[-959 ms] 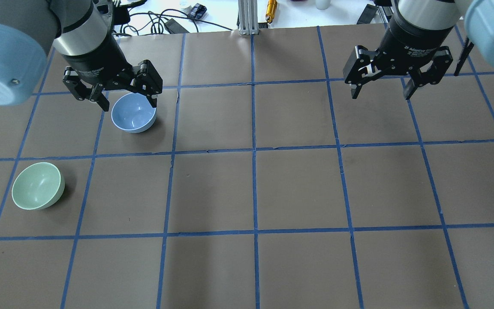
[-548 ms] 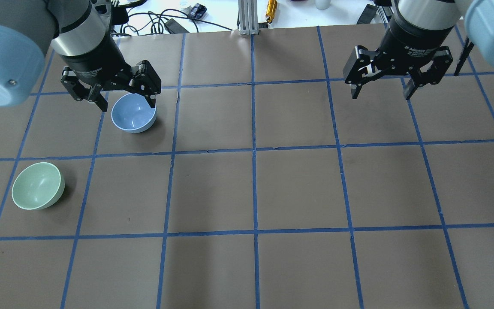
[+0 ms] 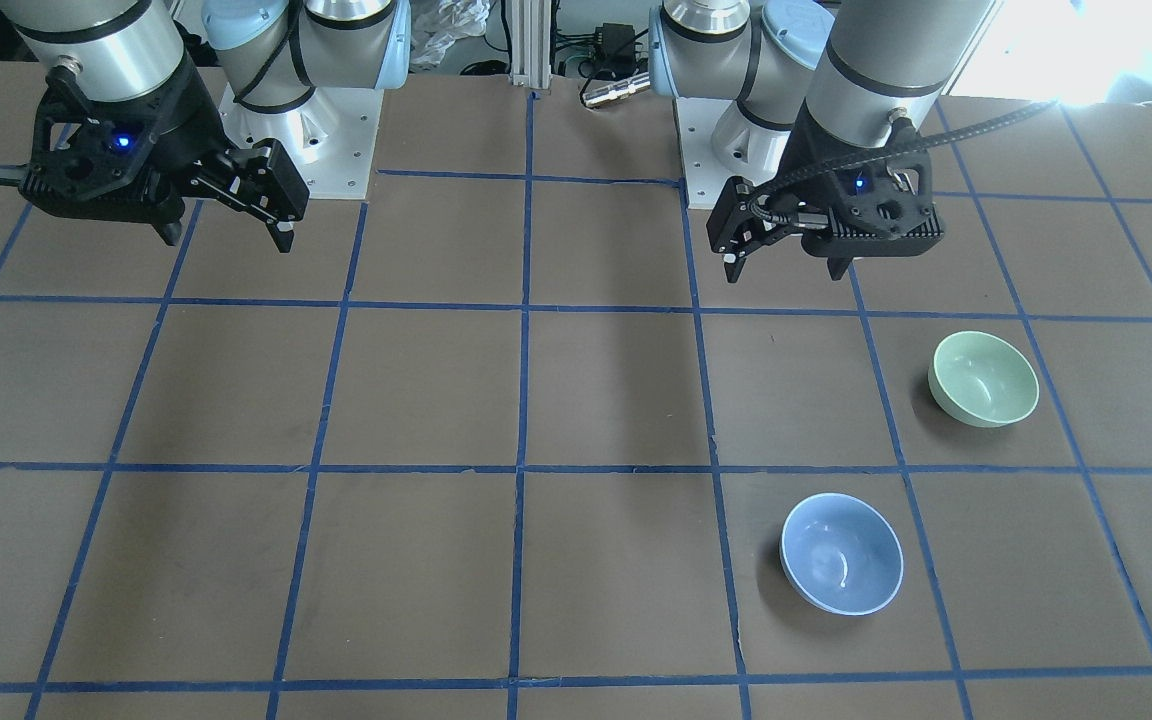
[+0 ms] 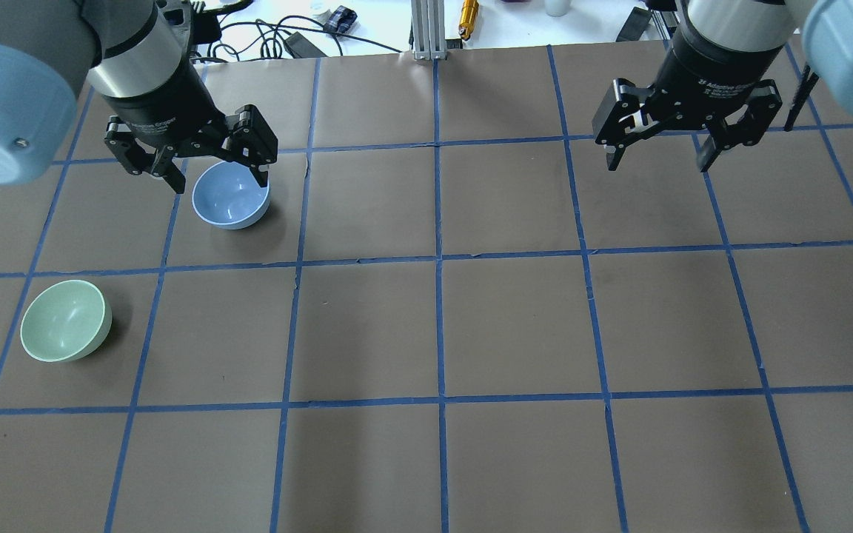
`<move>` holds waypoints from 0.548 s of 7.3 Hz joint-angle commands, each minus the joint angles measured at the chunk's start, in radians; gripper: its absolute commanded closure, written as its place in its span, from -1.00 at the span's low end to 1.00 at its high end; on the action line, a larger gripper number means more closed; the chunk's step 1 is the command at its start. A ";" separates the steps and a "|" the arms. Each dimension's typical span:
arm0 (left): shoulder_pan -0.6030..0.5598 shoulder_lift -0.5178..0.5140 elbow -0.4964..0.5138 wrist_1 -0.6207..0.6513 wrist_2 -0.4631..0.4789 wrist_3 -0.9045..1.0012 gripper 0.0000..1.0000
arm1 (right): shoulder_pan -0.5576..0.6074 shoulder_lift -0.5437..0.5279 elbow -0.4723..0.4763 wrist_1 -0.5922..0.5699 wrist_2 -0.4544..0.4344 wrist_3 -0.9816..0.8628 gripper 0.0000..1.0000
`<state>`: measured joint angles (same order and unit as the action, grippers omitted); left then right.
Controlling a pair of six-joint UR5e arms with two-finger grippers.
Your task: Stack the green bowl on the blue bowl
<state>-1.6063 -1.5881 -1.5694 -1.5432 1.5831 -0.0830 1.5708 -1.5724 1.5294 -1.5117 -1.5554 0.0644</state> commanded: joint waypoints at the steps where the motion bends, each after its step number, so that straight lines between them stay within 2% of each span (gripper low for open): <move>1: 0.000 0.000 -0.004 0.000 0.000 0.005 -1.00 | 0.000 0.000 0.000 0.001 0.000 0.000 -1.00; 2: 0.015 -0.001 -0.007 0.000 0.000 0.032 -1.00 | 0.000 0.000 0.000 0.001 0.000 0.000 -1.00; 3: 0.098 -0.001 -0.017 -0.002 0.000 0.155 -1.00 | 0.000 0.000 0.000 -0.001 0.000 0.000 -1.00; 4: 0.202 -0.001 -0.029 -0.018 -0.003 0.185 -1.00 | 0.000 0.000 0.000 0.001 0.000 0.000 -1.00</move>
<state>-1.5100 -1.5890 -1.5857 -1.5484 1.5825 0.0381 1.5708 -1.5724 1.5294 -1.5116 -1.5555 0.0644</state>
